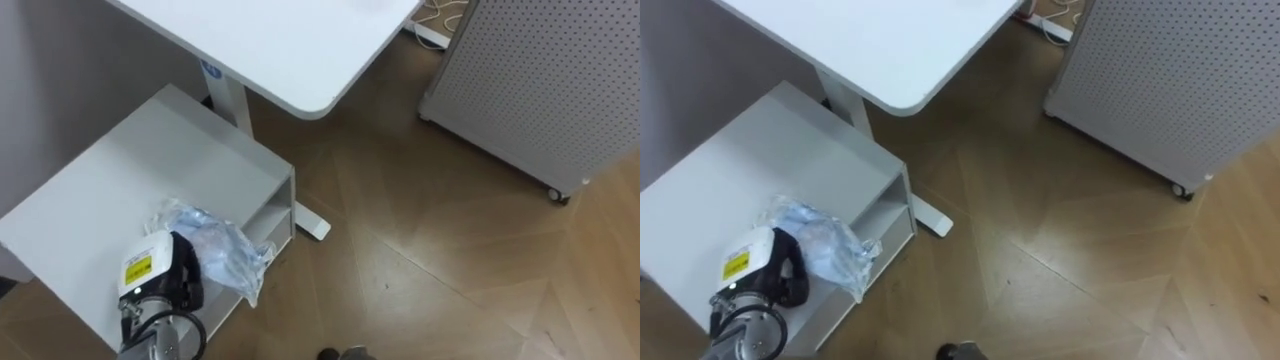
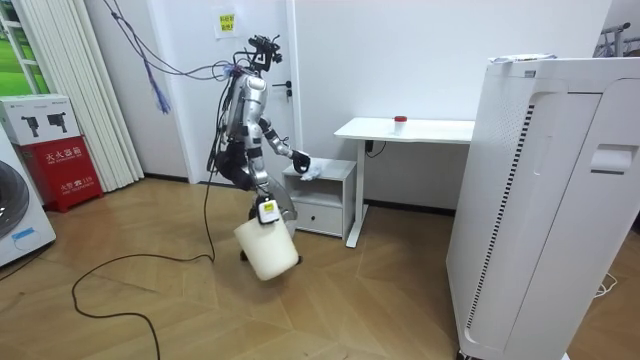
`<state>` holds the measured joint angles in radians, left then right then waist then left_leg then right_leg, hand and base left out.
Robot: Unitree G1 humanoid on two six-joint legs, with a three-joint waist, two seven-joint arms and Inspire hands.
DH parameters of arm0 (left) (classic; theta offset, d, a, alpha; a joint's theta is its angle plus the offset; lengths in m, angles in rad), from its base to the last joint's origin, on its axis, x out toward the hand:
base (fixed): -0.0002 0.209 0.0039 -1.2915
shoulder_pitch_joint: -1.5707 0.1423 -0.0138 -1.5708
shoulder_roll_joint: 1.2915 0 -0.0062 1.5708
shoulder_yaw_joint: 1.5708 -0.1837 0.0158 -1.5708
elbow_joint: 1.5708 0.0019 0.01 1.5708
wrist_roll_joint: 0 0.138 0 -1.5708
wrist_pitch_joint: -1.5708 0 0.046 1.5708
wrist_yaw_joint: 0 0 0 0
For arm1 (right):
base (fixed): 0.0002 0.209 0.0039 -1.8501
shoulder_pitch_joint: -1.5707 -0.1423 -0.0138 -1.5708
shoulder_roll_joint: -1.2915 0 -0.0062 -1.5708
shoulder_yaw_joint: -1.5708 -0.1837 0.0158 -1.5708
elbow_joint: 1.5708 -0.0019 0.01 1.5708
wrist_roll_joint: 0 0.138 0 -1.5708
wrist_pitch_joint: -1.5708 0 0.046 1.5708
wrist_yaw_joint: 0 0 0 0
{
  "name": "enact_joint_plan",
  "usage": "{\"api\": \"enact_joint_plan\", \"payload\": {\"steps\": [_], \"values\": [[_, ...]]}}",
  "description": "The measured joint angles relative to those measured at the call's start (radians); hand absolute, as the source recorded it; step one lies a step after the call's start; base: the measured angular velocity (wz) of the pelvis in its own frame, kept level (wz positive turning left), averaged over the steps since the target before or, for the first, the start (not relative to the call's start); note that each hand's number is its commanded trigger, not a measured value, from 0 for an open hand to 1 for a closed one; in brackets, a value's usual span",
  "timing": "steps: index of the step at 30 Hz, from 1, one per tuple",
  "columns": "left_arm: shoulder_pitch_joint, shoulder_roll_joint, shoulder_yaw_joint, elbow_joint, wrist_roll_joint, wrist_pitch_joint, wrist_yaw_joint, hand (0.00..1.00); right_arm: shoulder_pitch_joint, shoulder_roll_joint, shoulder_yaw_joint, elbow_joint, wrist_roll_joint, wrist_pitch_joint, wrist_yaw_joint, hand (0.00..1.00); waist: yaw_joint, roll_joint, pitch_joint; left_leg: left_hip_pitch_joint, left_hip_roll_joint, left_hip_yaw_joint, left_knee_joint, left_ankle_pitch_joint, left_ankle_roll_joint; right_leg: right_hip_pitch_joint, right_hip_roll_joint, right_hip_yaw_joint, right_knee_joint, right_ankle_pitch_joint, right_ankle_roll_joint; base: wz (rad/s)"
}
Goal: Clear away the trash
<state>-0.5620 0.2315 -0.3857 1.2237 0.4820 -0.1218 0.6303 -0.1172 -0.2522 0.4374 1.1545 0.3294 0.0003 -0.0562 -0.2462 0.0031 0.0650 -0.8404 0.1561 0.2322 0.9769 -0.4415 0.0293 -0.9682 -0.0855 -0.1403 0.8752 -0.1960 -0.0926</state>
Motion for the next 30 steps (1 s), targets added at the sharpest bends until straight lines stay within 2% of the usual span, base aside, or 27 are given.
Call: {"api": "enact_joint_plan", "payload": {"steps": [3,5,7,10,15,17,21,25,30], "values": [[0.024,-0.034,-0.002,-0.063,-0.019,-0.032,0.001,1.0,-0.02,-0.017,-0.001,-0.001,-0.018,-0.001,-0.048,1.0,0.037,0.002,0.0016,0.03,-0.001,0.004,-0.031,0.009,0.009,0.031,0.001,-0.002,-0.031,0.007,0.005,0.02],[0.025,-0.056,-0.004,-0.073,-0.022,-0.053,0.001,1.0,-0.025,-0.027,0.001,-0.001,-0.021,-0.003,-0.069,1.0,0.062,0.002,0.0051,0.052,-0.01,0.008,-0.059,0.017,0.011,0.05,-0.003,0.001,-0.049,0.01,0.01,0.04],[0.038,-0.079,-0.042,-0.08,-0.052,-0.074,0.01,1.0,-0.028,-0.031,0.005,0.0,-0.021,-0.003,-0.099,1.0,0.08,0.003,0.0068,0.083,-0.027,0.014,-0.107,0.033,0.011,0.073,-0.012,0.006,-0.076,0.013,0.016,0.06],[0.049,-0.105,-0.07,-0.084,-0.057,-0.094,0.019,1.0,-0.028,-0.032,0.01,0.0,-0.024,-0.003,-0.125,1.0,0.096,0.003,0.0069,0.092,-0.034,0.014,-0.137,0.043,0.01,0.081,-0.015,0.002,-0.098,0.016,0.017,0.07],[0.071,-0.125,-0.104,-0.107,-0.058,-0.11,0.021,1.0,-0.046,-0.027,0.008,0.0,-0.068,-0.003,-0.149,1.0,0.095,0.003,0.0075,0.087,-0.031,0.011,-0.148,0.044,0.008,0.08,-0.006,0.002,-0.112,0.014,0.02,-0.01],[0.071,-0.142,-0.114,-0.115,-0.06,-0.116,0.022,1.0,-0.056,-0.027,0.008,0.0,-0.068,-0.003,-0.154,1.0,0.094,0.003,0.0075,0.087,-0.031,0.011,-0.148,0.043,0.008,0.08,-0.005,0.003,-0.114,0.013,0.022,0.0],[0.092,-0.152,-0.134,-0.144,-0.062,-0.148,0.022,1.0,-0.06,-0.026,0.008,0.001,-0.068,-0.003,-0.159,1.0,0.097,0.003,0.0076,0.089,-0.031,0.013,-0.151,0.043,0.008,0.08,-0.005,0.005,-0.113,0.013,0.023,-0.01],[0.104,-0.151,-0.15,-0.147,-0.062,-0.163,0.022,1.0,-0.06,-0.029,0.008,0.005,-0.07,-0.003,-0.175,1.0,0.112,0.002,0.0078,0.103,-0.031,0.033,-0.161,0.043,0.007,0.079,0.001,0.024,-0.112,0.015,0.023,-0.1],[0.126,-0.144,-0.17,-0.185,-0.064,-0.171,0.021,1.0,-0.065,-0.029,0.007,0.005,-0.096,-0.004,-0.189,1.0,0.117,0.001,0.0073,0.104,-0.03,0.039,-0.164,0.044,0.006,0.078,0.001,0.025,-0.113,0.017,0.02,-0.01]]}}
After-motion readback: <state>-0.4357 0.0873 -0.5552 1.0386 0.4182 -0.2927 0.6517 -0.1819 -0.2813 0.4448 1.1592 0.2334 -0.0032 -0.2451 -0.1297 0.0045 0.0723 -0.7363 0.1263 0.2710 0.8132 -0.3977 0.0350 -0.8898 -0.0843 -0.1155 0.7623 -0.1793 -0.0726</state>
